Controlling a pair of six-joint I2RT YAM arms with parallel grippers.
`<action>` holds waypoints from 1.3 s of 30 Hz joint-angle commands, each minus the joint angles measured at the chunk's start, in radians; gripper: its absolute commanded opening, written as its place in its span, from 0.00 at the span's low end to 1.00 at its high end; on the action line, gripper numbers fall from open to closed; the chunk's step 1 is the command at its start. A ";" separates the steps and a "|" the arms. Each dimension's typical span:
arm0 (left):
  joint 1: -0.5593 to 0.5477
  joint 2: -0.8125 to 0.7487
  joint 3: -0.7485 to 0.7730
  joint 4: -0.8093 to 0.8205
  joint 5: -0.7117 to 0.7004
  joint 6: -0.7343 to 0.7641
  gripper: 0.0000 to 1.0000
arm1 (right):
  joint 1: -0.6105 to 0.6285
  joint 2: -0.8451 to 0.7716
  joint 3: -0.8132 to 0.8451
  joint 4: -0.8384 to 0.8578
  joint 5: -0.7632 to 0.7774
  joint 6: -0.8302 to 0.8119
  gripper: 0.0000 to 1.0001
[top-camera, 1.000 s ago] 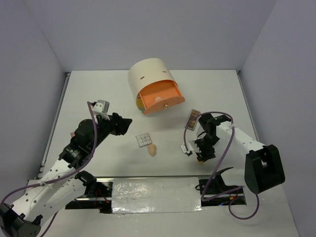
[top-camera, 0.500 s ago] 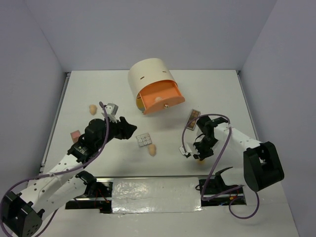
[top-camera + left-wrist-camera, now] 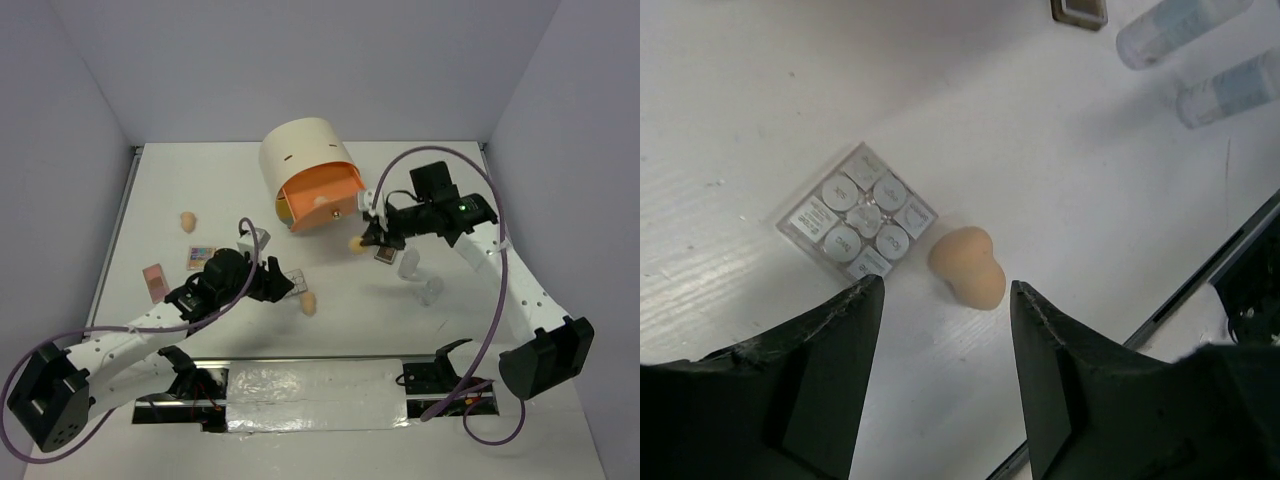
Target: Organize the makeup
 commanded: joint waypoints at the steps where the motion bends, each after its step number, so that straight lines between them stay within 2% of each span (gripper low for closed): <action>1: -0.044 0.043 0.043 0.062 -0.027 -0.033 0.66 | 0.012 -0.013 0.080 0.466 -0.059 0.600 0.00; 4: -0.063 0.053 0.049 0.066 -0.048 -0.042 0.66 | 0.011 0.002 0.103 0.622 0.034 0.807 0.00; 7: -0.091 0.061 0.055 0.063 -0.079 -0.056 0.67 | 0.012 0.059 0.158 0.703 0.136 0.999 0.00; 13: -0.127 0.081 0.060 0.054 -0.113 -0.071 0.67 | 0.018 0.142 0.177 0.792 0.261 1.079 0.02; 14: -0.134 0.083 0.060 0.054 -0.124 -0.074 0.67 | 0.017 0.151 0.177 0.794 0.269 1.076 0.09; 16: -0.149 0.087 0.060 0.052 -0.131 -0.080 0.67 | 0.017 0.171 0.182 0.783 0.281 1.055 0.15; 21: -0.177 0.103 0.066 0.034 -0.163 -0.083 0.67 | 0.020 0.208 0.175 0.780 0.272 1.009 0.45; 23: -0.190 0.116 0.069 0.028 -0.168 -0.080 0.67 | 0.020 0.218 0.180 0.771 0.266 1.006 0.54; 27: -0.216 0.146 0.083 0.017 -0.183 -0.074 0.67 | 0.018 0.212 0.183 0.763 0.247 0.972 0.63; 29: -0.227 0.162 0.088 0.014 -0.188 -0.071 0.67 | 0.017 0.199 0.189 0.748 0.238 0.947 0.71; 33: -0.258 0.184 0.092 0.010 -0.211 -0.066 0.65 | -0.003 0.157 0.189 0.720 0.195 0.872 0.96; 35: -0.266 0.192 0.094 0.010 -0.216 -0.062 0.63 | -0.028 0.145 0.186 0.702 0.110 0.861 0.95; 38: -0.279 0.199 0.094 0.016 -0.219 -0.060 0.63 | -0.080 0.117 0.156 0.700 0.013 0.869 0.84; 39: -0.284 0.201 0.095 0.020 -0.219 -0.059 0.62 | -0.098 0.105 0.143 0.696 -0.012 0.869 0.75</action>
